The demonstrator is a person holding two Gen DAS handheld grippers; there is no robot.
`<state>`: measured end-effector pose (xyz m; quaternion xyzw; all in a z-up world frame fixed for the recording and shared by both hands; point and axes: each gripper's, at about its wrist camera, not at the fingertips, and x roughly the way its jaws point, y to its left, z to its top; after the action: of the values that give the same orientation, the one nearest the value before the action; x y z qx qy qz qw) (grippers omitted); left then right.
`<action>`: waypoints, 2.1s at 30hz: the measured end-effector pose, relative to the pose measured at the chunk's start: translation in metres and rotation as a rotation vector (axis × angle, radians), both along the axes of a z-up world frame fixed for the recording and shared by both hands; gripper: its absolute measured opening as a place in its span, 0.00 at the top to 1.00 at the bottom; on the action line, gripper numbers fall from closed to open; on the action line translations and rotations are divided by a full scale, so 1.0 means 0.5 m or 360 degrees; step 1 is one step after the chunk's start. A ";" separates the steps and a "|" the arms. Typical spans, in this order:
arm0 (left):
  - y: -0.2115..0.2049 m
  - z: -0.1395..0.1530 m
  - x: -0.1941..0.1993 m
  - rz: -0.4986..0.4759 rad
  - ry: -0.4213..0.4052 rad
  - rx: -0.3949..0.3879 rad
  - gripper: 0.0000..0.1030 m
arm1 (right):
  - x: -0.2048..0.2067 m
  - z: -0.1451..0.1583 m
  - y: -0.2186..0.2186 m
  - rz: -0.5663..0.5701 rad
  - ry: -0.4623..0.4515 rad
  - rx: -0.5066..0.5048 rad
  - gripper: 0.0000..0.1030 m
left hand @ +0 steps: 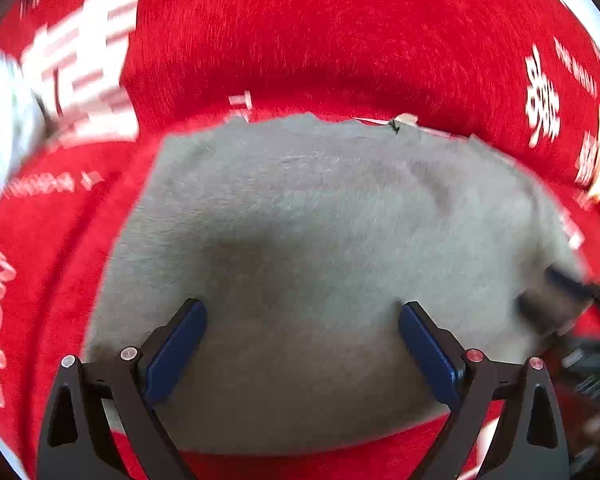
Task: Fold small clothes
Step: 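Reposition both open grippers over the folded sweater edge, then grasp the sweater edge with the left gripper while the right gripper grasps beside it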
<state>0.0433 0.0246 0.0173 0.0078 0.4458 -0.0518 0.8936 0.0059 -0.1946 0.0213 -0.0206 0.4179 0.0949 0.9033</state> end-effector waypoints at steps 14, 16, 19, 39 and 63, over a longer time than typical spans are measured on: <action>0.035 -0.004 -0.034 0.0042 -0.0019 -0.0019 0.00 | -0.016 0.006 -0.089 -0.0130 0.0023 0.0005 0.21; 0.043 -0.003 -0.040 0.0043 -0.0012 -0.0021 0.00 | -0.017 0.002 -0.090 -0.0119 0.0016 0.0006 0.20; 0.055 -0.002 -0.048 0.0047 -0.0006 -0.0024 0.00 | -0.023 -0.001 -0.091 -0.0092 -0.0006 0.0002 0.19; 0.263 -0.038 -0.193 0.0349 -0.0068 -0.1183 0.00 | -0.092 0.055 -0.043 -0.0177 -0.0027 0.0361 0.09; 0.290 -0.104 -0.060 0.0334 -0.0123 -0.1602 0.89 | 0.283 0.059 0.320 0.0056 0.0338 0.0239 0.07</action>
<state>0.0133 0.1694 -0.0348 -0.4660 0.3308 -0.1697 0.8029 0.1472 -0.0348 0.0507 0.0501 0.5024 0.1433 0.8512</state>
